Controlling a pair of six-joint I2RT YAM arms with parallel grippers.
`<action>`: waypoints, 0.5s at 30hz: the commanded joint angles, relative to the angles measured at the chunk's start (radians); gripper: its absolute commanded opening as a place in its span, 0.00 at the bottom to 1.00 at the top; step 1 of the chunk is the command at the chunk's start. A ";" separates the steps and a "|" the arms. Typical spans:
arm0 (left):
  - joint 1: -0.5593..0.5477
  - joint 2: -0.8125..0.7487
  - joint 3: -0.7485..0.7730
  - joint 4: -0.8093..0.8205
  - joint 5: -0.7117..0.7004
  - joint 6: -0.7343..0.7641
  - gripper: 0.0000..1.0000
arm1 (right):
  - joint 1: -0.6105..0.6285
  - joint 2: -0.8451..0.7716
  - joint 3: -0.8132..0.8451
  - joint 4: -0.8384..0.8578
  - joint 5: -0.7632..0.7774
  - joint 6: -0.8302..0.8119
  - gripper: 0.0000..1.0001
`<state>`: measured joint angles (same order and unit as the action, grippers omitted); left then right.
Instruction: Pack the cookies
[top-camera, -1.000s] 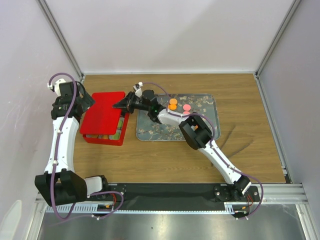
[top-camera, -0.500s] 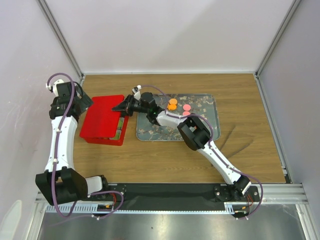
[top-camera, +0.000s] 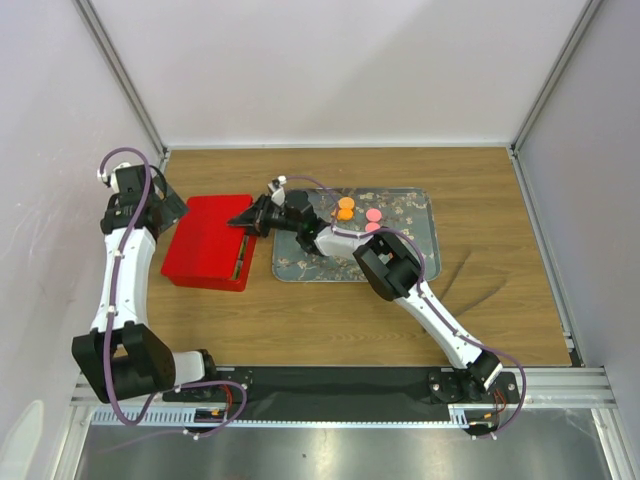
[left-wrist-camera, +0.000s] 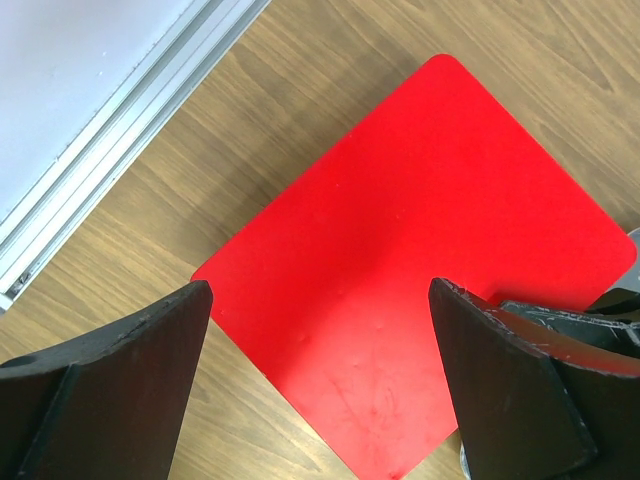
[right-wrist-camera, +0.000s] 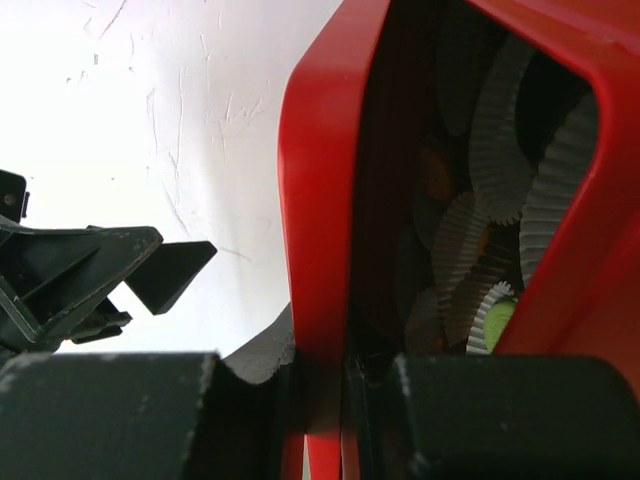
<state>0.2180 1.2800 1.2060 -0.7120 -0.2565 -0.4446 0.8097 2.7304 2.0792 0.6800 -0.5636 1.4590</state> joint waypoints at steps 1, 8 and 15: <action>0.014 0.007 -0.008 0.032 0.014 0.023 0.96 | -0.001 -0.058 -0.014 0.076 0.010 -0.005 0.04; 0.018 0.027 -0.034 0.054 0.023 0.020 0.96 | -0.015 -0.093 -0.094 0.115 0.016 -0.003 0.09; 0.030 0.067 -0.043 0.083 0.036 0.011 0.96 | -0.026 -0.133 -0.154 0.113 0.013 -0.026 0.16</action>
<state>0.2344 1.3331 1.1648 -0.6758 -0.2321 -0.4431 0.7925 2.6793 1.9381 0.7586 -0.5499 1.4605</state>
